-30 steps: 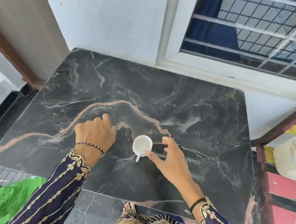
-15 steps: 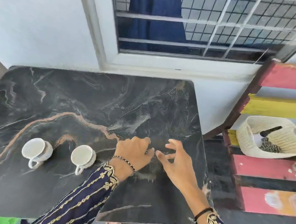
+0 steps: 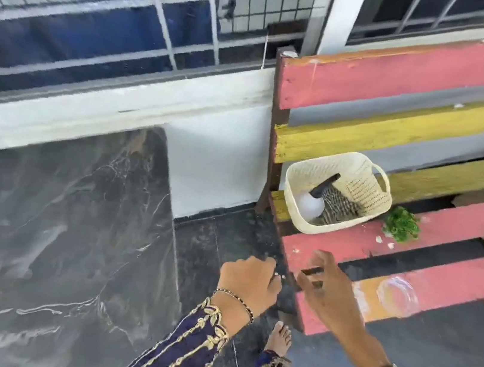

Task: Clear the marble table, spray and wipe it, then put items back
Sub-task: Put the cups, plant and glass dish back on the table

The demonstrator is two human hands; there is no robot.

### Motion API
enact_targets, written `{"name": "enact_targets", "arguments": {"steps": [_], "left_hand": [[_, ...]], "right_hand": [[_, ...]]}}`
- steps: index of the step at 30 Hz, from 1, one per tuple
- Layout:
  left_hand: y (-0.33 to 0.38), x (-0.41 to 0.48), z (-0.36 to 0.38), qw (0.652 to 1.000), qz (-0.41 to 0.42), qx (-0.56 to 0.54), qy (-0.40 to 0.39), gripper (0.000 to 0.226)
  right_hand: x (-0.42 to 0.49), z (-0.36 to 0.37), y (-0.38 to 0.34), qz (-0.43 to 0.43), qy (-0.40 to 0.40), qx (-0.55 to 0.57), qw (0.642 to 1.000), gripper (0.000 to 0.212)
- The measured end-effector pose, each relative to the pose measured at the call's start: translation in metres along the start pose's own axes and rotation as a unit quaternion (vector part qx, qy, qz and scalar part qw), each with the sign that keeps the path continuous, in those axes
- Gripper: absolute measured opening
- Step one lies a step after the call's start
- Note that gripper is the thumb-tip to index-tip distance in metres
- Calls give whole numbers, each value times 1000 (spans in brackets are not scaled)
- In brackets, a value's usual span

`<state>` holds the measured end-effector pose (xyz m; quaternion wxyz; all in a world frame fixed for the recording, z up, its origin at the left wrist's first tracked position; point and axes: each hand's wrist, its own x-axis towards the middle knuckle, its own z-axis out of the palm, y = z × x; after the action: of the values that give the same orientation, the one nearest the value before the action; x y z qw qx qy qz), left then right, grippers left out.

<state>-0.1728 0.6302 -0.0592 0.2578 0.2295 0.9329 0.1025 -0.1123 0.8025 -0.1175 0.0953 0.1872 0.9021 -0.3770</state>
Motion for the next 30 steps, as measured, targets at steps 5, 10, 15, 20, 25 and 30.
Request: {"name": "enact_targets", "arguments": {"steps": [5, 10, 15, 20, 25, 30], "left_hand": [[67, 62, 35, 996, 85, 30, -20, 33], [121, 143, 58, 979, 191, 77, -16, 41], [180, 227, 75, 955, 269, 120, 18, 57], [235, 297, 92, 931, 309, 189, 50, 62], [256, 337, 106, 928, 300, 218, 29, 53], [258, 351, 121, 926, 303, 227, 18, 43]], "right_hand": [[34, -26, 112, 91, 17, -41, 995, 57], [65, -43, 204, 170, 31, -123, 977, 74], [82, -51, 262, 208, 15, -189, 960, 91], [92, -47, 286, 263, -24, -180, 948, 109], [98, -41, 296, 262, -26, -131, 956, 101], [94, -39, 303, 250, -39, -107, 962, 94]]}}
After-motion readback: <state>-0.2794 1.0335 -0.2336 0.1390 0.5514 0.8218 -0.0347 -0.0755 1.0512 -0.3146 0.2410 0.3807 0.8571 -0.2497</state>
